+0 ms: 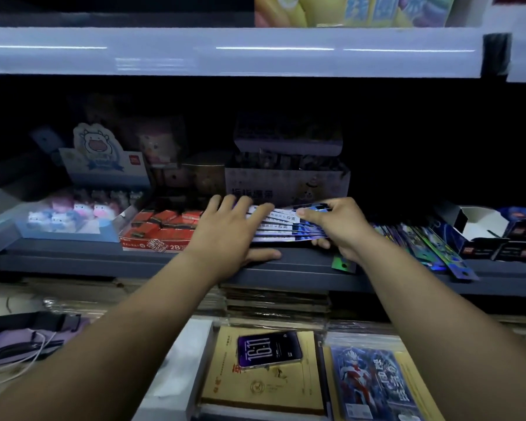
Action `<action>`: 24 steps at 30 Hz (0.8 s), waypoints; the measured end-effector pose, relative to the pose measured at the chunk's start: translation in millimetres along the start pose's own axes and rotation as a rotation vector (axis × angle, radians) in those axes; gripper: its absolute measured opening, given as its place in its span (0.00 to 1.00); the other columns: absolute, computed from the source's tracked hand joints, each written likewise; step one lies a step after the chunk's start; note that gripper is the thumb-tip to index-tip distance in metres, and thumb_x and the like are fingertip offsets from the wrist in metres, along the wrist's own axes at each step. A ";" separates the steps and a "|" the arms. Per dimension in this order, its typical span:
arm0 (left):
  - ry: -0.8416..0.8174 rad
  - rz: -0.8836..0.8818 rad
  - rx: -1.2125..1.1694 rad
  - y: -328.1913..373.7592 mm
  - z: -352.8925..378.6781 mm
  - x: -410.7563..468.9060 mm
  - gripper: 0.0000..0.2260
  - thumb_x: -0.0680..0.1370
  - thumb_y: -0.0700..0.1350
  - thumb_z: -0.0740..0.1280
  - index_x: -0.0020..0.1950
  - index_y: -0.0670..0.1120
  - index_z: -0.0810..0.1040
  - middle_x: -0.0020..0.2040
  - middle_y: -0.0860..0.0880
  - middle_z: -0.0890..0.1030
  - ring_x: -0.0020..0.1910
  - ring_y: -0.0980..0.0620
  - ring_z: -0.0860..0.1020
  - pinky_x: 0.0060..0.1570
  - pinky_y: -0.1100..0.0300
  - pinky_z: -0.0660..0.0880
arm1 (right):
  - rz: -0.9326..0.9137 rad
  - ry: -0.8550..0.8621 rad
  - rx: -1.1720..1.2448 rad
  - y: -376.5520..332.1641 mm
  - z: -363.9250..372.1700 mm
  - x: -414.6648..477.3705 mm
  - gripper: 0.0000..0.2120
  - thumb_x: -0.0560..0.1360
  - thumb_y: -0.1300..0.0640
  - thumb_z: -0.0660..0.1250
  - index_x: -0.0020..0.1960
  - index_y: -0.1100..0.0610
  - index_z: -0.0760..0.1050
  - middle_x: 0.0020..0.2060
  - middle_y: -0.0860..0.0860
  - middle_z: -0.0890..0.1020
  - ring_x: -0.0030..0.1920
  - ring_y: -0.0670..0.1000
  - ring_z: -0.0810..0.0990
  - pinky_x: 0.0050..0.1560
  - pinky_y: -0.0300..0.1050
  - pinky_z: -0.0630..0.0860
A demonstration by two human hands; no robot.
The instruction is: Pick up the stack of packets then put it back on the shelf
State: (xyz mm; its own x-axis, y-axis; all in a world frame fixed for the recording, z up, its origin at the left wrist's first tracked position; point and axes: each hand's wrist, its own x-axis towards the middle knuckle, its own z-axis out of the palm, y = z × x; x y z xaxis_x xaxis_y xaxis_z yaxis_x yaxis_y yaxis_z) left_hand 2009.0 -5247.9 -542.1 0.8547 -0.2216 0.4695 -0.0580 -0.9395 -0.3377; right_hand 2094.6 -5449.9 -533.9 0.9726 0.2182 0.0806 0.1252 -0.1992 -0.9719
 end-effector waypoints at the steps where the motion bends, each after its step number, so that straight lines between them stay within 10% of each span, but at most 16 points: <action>1: 0.006 -0.002 0.028 -1.0 6.7 1.9 0.40 0.73 0.77 0.47 0.74 0.53 0.68 0.60 0.46 0.78 0.56 0.41 0.74 0.59 0.47 0.68 | 0.009 -0.013 -0.078 1.0 -1.0 3.5 0.10 0.77 0.57 0.74 0.50 0.65 0.81 0.31 0.58 0.82 0.21 0.52 0.74 0.19 0.39 0.64; 7: 0.074 0.040 0.037 -0.7 17.6 18.8 0.40 0.71 0.79 0.49 0.58 0.48 0.79 0.49 0.47 0.81 0.48 0.43 0.77 0.52 0.48 0.68 | -0.172 -0.065 -0.659 -7.3 0.9 10.7 0.18 0.78 0.44 0.71 0.62 0.53 0.81 0.58 0.51 0.84 0.57 0.55 0.81 0.53 0.44 0.75; 15: 0.030 -0.025 -0.138 1.7 26.2 15.7 0.44 0.68 0.81 0.45 0.69 0.53 0.74 0.55 0.49 0.80 0.54 0.45 0.76 0.54 0.50 0.68 | -0.348 0.161 -1.055 -9.0 1.5 -20.4 0.24 0.80 0.38 0.63 0.68 0.54 0.73 0.60 0.59 0.77 0.62 0.63 0.74 0.63 0.56 0.72; 24: 0.052 0.008 -0.146 4.7 23.9 12.1 0.37 0.72 0.77 0.50 0.67 0.55 0.78 0.57 0.49 0.79 0.55 0.45 0.76 0.55 0.49 0.70 | -0.587 -0.043 -1.047 12.6 -3.2 -48.6 0.20 0.78 0.42 0.69 0.69 0.45 0.77 0.62 0.45 0.76 0.63 0.53 0.72 0.64 0.49 0.67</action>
State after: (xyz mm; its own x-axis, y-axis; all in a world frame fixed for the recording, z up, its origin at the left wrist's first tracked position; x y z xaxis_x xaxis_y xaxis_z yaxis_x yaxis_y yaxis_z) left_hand 2031.4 -5248.8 -557.5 0.8263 -0.2393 0.5098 -0.1430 -0.9647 -0.2210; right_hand 2049.6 -5466.1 -549.4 0.7092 0.5629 0.4244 0.6648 -0.7345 -0.1367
